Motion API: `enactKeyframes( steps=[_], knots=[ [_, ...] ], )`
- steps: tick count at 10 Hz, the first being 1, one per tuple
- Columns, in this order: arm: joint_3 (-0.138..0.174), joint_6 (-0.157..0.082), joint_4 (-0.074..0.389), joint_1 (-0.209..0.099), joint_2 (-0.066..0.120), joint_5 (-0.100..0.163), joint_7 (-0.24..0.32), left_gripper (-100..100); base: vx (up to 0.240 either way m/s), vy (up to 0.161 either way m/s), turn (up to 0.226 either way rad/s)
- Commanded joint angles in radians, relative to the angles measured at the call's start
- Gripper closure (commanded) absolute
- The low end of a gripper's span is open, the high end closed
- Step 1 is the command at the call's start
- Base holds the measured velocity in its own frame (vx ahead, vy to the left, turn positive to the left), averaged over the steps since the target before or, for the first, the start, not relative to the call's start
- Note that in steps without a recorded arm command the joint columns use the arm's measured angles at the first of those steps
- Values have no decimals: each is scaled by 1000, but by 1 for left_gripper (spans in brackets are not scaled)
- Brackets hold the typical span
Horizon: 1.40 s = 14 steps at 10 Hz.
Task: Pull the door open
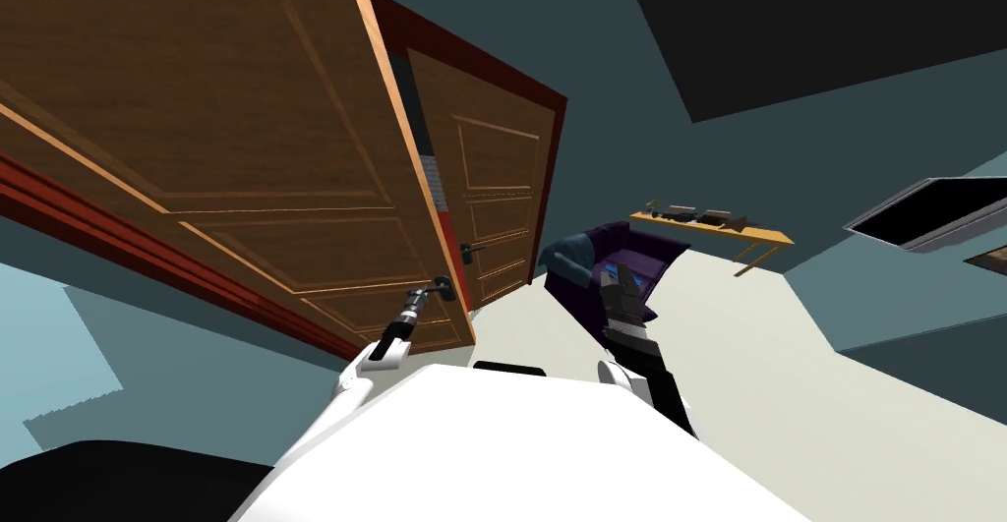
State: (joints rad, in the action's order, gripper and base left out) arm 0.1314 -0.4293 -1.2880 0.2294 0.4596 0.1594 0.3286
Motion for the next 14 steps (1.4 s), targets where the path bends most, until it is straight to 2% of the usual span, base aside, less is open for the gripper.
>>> enactKeyframes(
  steps=[1, 2, 3, 4, 10, 12, 13, 14],
  knots=[
    [-30, -20, -13, 18, 10, -3, 18, 100, -247, 24, -132],
    [-39, -26, -17, 25, 16, -3, 26, 100, -231, 50, -97],
    [-22, -14, -11, 19, 19, -1, 20, 100, -107, 32, -11],
    [-38, -37, -14, 44, 35, -1, 36, 100, -149, 43, -151],
    [-85, -123, -43, 121, 94, -1, 92, 100, -225, 56, -143],
    [-97, -145, -51, 141, 110, -1, 106, 100, -173, 58, -100],
    [-85, -129, -49, 138, 107, 1, 98, 100, -84, 33, -8],
    [-96, -156, -43, 152, 122, -1, 112, 100, -166, 40, -159]
  ],
)
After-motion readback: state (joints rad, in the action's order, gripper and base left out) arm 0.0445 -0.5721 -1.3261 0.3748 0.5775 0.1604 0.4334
